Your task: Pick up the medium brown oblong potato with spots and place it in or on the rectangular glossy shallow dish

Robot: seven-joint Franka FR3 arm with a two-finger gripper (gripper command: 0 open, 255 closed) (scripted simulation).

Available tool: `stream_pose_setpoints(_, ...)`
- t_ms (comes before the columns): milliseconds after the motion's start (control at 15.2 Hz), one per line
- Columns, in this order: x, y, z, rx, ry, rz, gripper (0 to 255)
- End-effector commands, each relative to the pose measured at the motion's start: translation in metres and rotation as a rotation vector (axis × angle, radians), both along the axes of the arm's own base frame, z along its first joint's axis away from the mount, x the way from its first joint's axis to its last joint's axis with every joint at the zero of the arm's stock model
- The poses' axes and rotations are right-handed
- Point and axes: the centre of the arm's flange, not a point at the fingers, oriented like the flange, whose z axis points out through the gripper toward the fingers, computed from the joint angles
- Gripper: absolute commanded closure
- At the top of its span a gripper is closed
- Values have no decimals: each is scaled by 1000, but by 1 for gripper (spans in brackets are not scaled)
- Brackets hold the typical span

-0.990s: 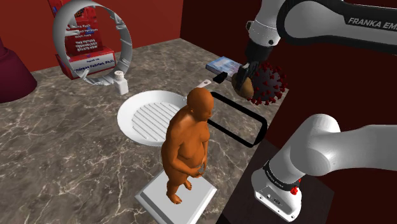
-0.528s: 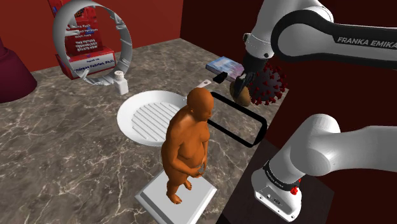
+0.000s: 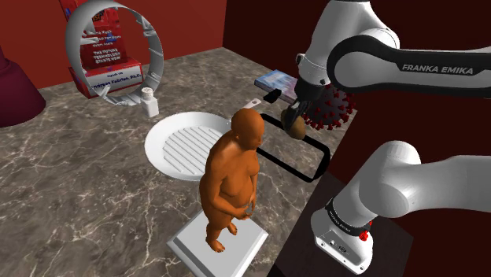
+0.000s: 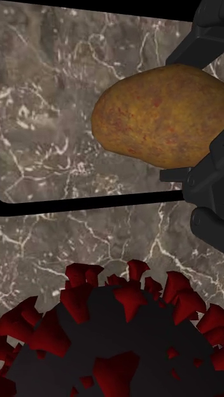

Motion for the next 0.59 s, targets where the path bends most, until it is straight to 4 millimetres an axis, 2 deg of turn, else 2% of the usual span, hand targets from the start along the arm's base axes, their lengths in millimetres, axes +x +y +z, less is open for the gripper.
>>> stream_pose_setpoints(0,0,0,-1,0,0,0,255)
stream_pose_setpoints(264,0,0,-1,0,0,0,255)
stream_pose_setpoints(330,0,0,-1,0,0,0,0)
stream_pose_setpoints(528,0,0,-1,0,0,0,0)
